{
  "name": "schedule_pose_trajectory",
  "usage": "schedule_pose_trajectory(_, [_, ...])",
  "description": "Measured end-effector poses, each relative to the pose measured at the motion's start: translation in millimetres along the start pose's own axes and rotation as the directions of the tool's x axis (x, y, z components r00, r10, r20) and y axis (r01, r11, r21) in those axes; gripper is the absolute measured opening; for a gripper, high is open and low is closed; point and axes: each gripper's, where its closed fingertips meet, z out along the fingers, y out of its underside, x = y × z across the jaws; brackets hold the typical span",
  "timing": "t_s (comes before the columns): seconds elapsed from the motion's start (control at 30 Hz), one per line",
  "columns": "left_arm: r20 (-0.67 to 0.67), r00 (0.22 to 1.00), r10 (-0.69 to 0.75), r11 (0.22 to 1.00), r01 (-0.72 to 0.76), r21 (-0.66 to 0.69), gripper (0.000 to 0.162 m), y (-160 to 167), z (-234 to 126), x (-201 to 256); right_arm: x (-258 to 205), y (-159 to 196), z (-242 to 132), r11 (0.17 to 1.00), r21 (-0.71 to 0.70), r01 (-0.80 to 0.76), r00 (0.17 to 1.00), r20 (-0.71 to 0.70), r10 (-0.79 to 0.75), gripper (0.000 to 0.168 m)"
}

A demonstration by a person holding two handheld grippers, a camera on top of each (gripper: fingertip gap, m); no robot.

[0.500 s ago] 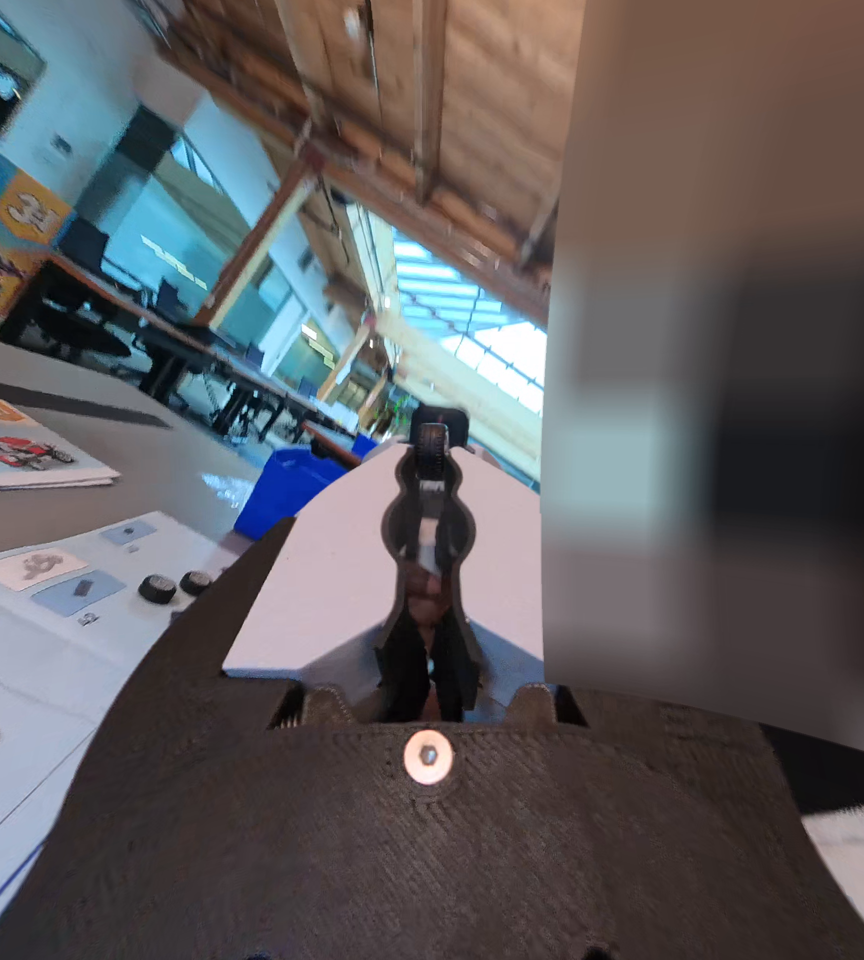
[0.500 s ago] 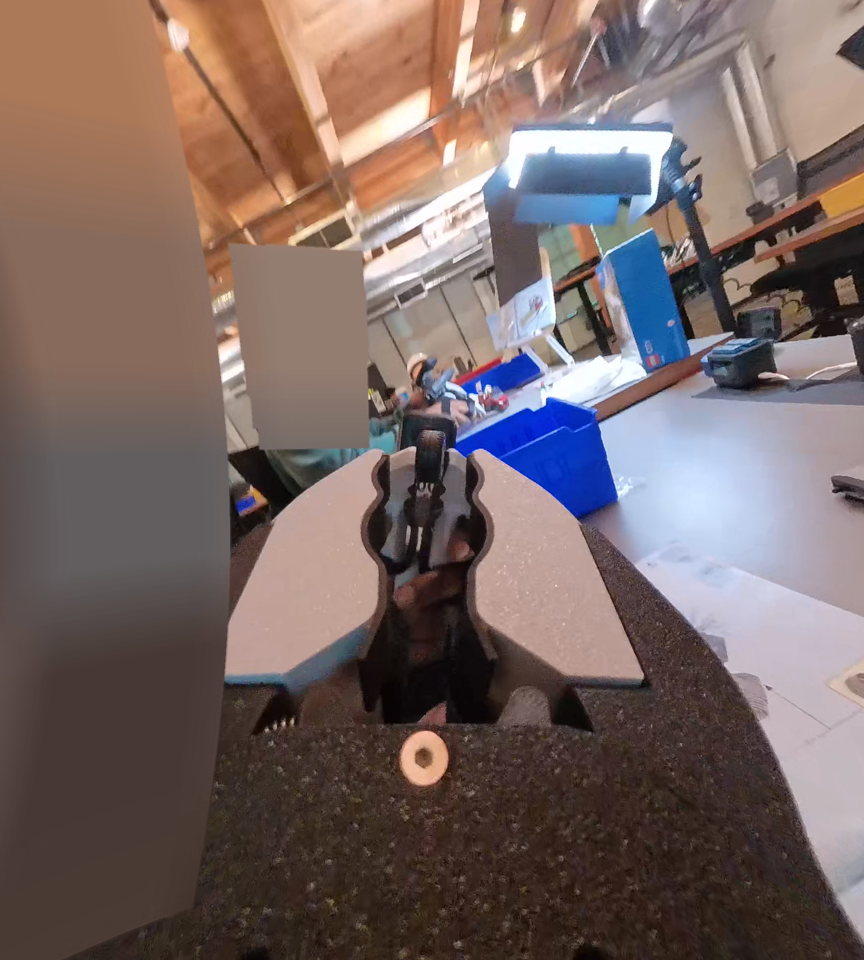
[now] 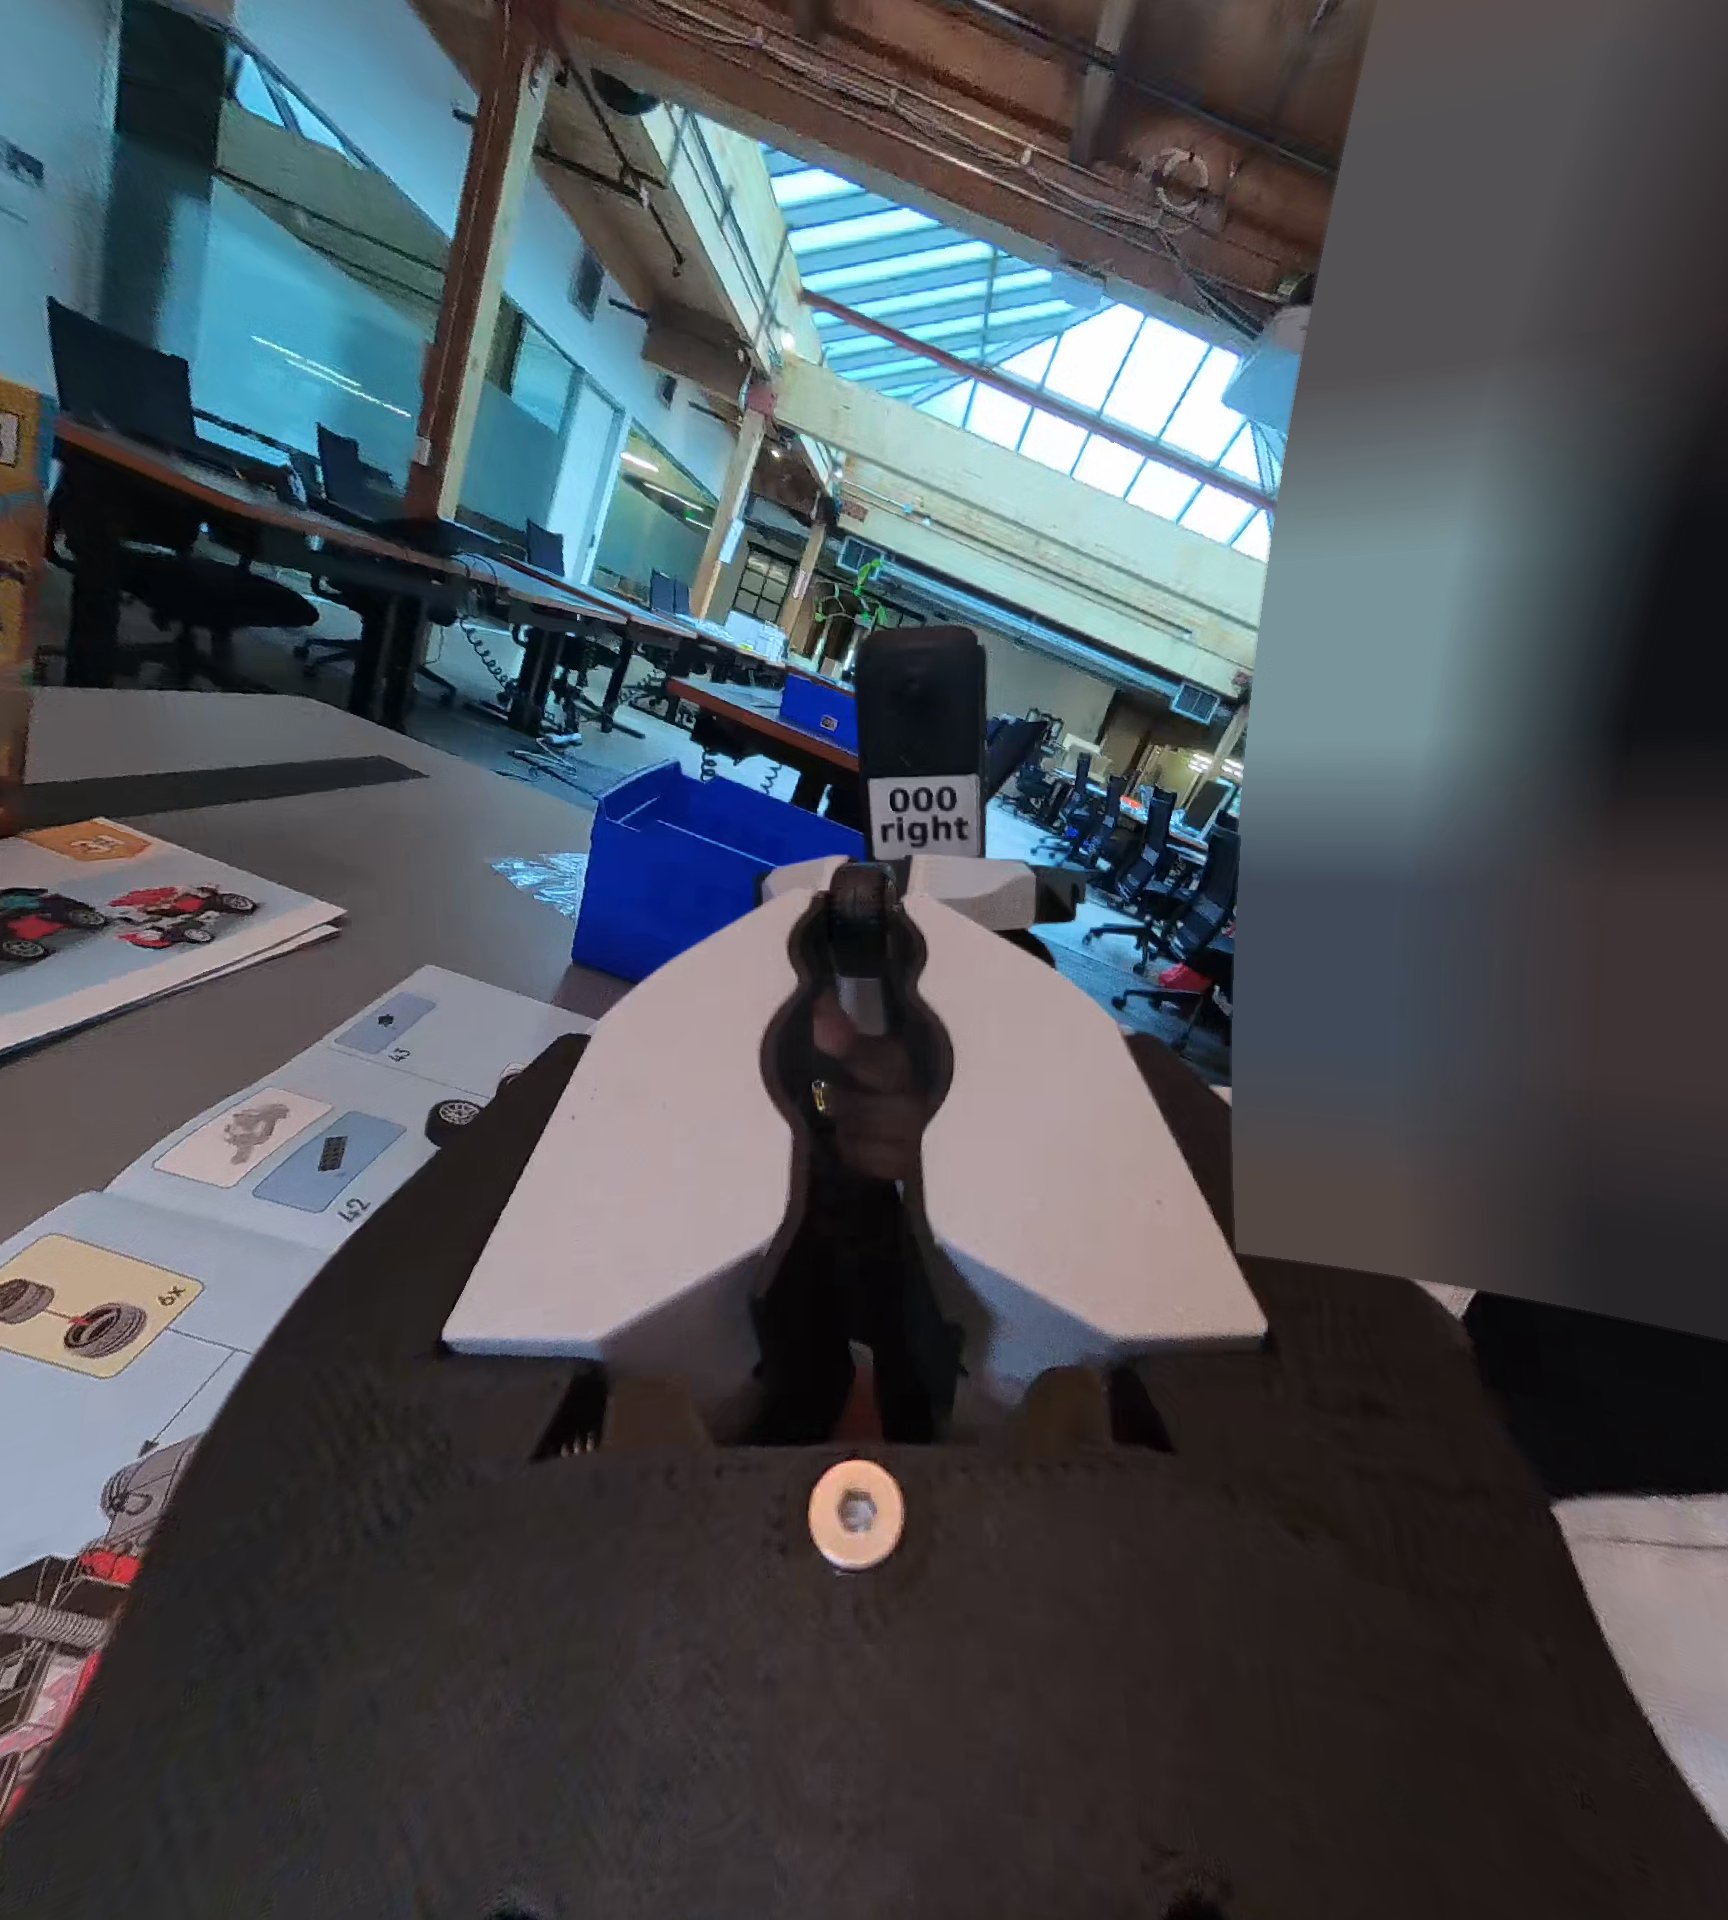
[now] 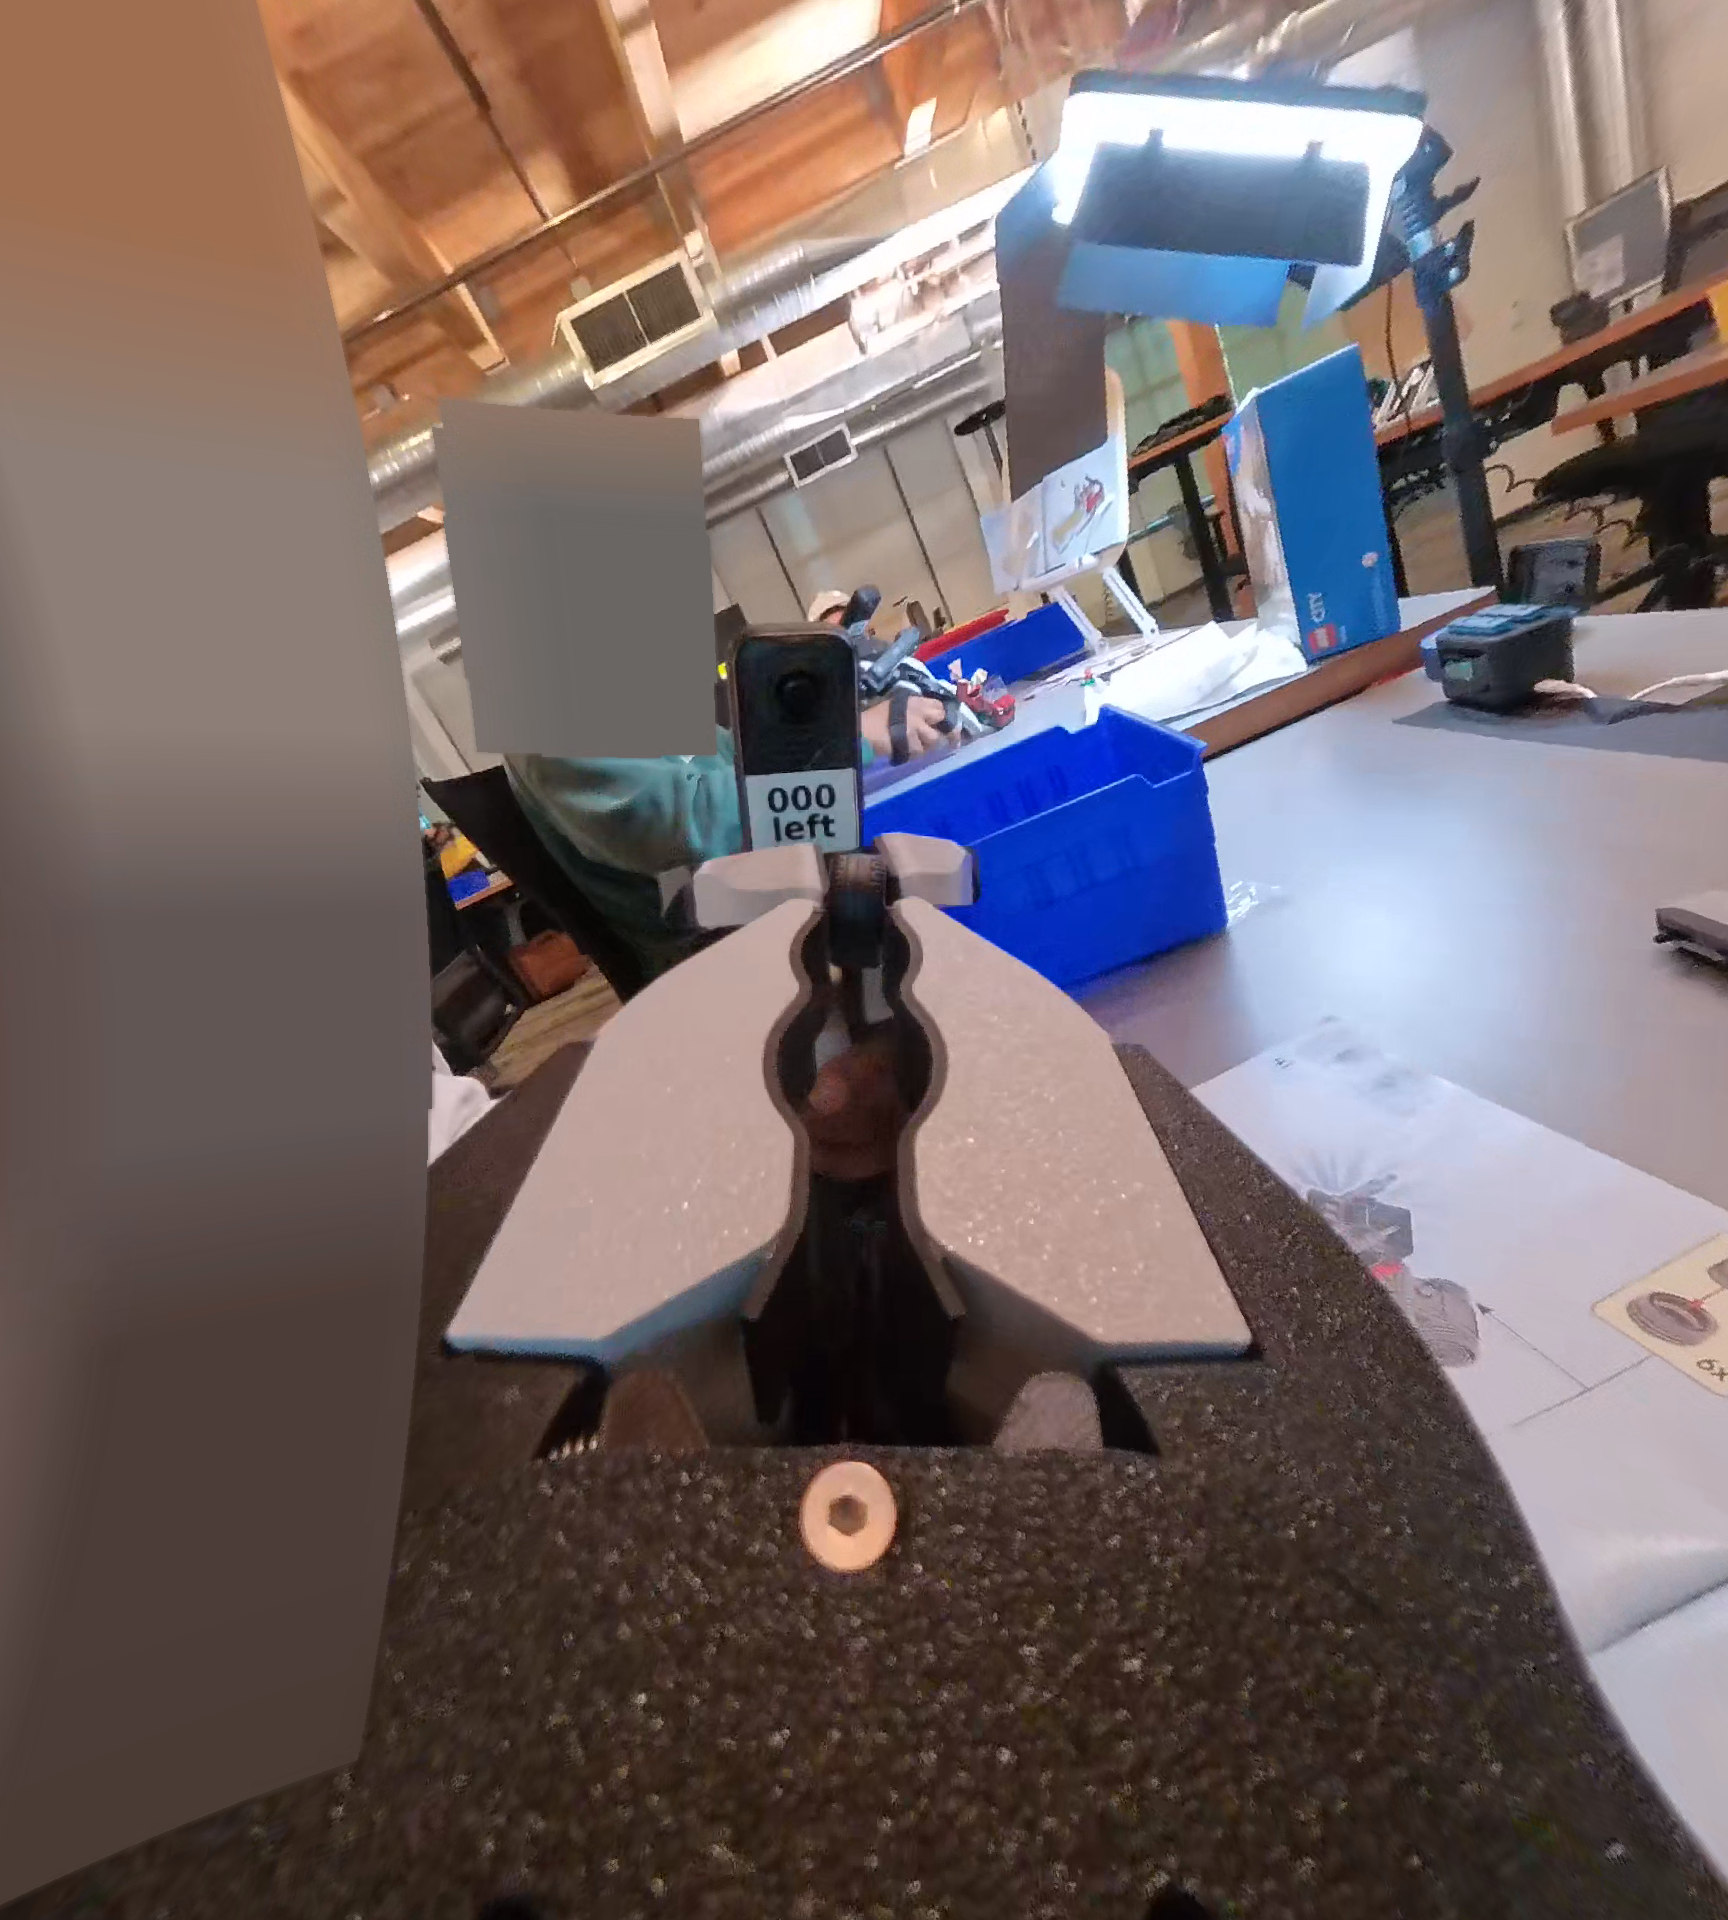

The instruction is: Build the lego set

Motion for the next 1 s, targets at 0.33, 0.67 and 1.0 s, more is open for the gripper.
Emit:
schedule_pose_trajectory(0.33, [-0.053, 0.936, -0.349, 0.809, 0.329, 0.487, 0.01, -30.4, -9.4, -19.4, 18.3, -24.0, 0.5, 0.941, 0.329, -0.076, 0.987, -0.112, 0.119, 0.024])
schedule_pose_trajectory(0.67, [0.035, 0.971, -0.237, 0.888, 0.202, 0.412, 0.01, -22.8, -0.4, -14.0, 12.8, -17.2, 11.9, 0.971, 0.211, 0.109, 0.982, -0.176, -0.072, 0.01])
schedule_pose_trajectory(1.0, [0.097, 0.989, -0.113, 0.952, 0.08, 0.295, 0.01, -23.3, 0.2, -8.0, 4.3, -25.6, 12.6, 0.981, 0.106, 0.161, 0.986, -0.069, -0.154, 0.018])
